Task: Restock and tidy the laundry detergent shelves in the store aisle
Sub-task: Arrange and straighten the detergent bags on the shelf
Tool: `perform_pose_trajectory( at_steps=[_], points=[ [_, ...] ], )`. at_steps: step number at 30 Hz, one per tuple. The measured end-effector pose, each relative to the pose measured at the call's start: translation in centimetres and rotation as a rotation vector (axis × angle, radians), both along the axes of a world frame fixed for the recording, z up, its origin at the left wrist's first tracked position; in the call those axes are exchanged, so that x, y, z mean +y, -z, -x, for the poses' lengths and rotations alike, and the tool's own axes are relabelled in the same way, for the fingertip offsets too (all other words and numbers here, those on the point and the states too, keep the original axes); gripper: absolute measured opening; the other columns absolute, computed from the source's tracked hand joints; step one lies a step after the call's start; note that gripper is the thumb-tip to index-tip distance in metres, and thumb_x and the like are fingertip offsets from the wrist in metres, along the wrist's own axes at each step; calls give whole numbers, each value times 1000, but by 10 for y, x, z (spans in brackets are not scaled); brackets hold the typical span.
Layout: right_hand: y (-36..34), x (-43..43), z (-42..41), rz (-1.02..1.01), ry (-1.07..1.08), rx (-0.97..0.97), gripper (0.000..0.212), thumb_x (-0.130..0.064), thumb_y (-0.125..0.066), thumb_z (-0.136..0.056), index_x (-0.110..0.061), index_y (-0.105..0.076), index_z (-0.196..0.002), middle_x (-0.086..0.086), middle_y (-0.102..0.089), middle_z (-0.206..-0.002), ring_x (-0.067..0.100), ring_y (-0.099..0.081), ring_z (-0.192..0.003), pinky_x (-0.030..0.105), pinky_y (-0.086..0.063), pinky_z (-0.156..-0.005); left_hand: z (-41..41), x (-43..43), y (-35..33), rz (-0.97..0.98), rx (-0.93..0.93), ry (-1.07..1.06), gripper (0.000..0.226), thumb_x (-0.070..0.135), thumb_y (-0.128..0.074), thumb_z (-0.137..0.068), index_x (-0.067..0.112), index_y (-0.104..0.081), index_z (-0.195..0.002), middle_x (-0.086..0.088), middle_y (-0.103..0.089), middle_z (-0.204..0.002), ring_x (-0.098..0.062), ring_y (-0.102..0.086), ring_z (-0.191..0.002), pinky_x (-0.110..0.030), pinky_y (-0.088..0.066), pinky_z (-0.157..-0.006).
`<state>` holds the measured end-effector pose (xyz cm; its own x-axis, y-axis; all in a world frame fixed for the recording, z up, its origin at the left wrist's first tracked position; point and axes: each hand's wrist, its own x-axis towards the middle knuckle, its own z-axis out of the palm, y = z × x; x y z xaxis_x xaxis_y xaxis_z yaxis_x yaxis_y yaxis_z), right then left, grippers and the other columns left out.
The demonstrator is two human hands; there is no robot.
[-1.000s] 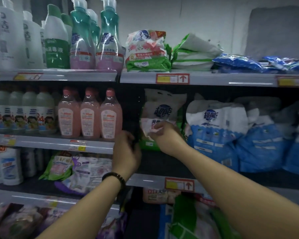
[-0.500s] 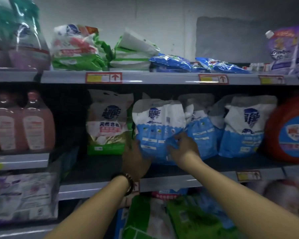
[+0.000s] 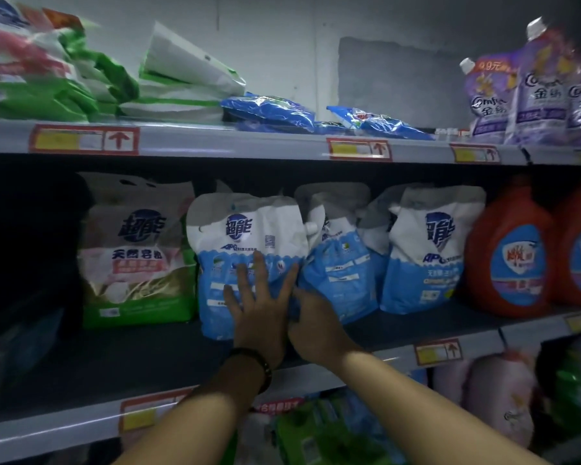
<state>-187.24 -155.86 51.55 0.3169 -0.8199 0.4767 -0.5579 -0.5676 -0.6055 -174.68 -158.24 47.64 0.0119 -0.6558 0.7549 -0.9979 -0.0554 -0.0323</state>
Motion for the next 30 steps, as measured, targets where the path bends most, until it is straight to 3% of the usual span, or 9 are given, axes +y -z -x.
perform_pose_trajectory(
  at_steps=[5, 8, 11, 14, 18, 22, 25, 27, 30],
  points=[
    [3, -26, 27, 288, 288, 65, 54, -25, -69, -93, -16, -52, -143, 9, -44, -147, 28, -40, -139, 44, -41, -115, -8, -14, 12, 45, -43, -86, 101, 25, -82, -84, 36, -22, -165, -25, -10, -171, -56, -23, -151, -74, -25, -111],
    [3, -47, 42, 199, 468, 229, 81, -43, -67, -95, -20, -26, -161, 18, -14, -168, 39, -15, -155, 54, -28, -124, -9, -18, 15, 29, -63, -91, 105, 23, -86, -78, 35, -27, -164, -27, -13, -170, -57, -25, -150, -74, -21, -109],
    [17, -60, 47, 41, 412, 380, 93, -48, -61, -101, -24, -1, -168, 11, 15, -174, 36, 12, -161, 54, -23, -128, -12, -24, 17, -9, -65, -79, 104, 27, -82, -80, 35, -22, -164, -26, -8, -171, -57, -19, -151, -75, -18, -109],
    [26, -63, 51, 19, 367, 431, 97, -47, -59, -101, -29, 11, -167, 8, 28, -172, 33, 24, -159, 54, -23, -128, -9, -20, 10, -72, -62, -104, 103, 36, -69, -91, 40, 2, -165, -26, 11, -171, -56, -4, -154, -73, -10, -112],
    [3, -64, 57, -136, 309, 467, 95, -44, -58, -100, -27, 6, -168, 9, 19, -174, 35, 16, -161, 54, -14, -130, -3, -11, -2, -236, -57, -122, 104, 38, -57, -100, 41, 31, -156, -23, 36, -164, -53, 17, -154, -74, -6, -118],
    [-1, -38, 71, -195, 203, 403, 78, -36, -59, -97, -23, -23, -165, 7, -23, -170, 35, -26, -155, 45, -33, -123, -3, 12, -17, -335, 45, -17, 101, 36, -61, -96, 43, 16, -162, -15, 32, -168, -48, 18, -156, -72, -3, -123],
    [16, -4, 79, -161, 225, 99, 36, -27, -63, -100, -18, -64, -135, 6, -64, -135, 27, -62, -125, 28, -49, -98, -5, 45, -13, -153, 242, 238, 81, 24, -66, -90, 32, -26, -159, -18, -9, -171, -44, -10, -157, -66, -17, -124],
    [37, 16, 85, -117, 284, -39, 7, -25, -65, -98, -23, -69, -104, 0, -71, -104, 22, -70, -100, 26, -49, -78, 3, 77, 7, 37, 331, 336, 63, 17, -68, -82, 25, -47, -141, -15, -38, -154, -40, -35, -142, -59, -36, -113],
    [83, 42, 93, -108, 365, -104, 12, -22, -64, -97, -23, -65, -85, -1, -68, -83, 21, -65, -82, 27, -41, -68, 26, 117, 56, 43, 261, 442, 45, 20, -66, -82, 22, -54, -125, -5, -51, -132, -31, -47, -119, -48, -40, -92]
  ],
)
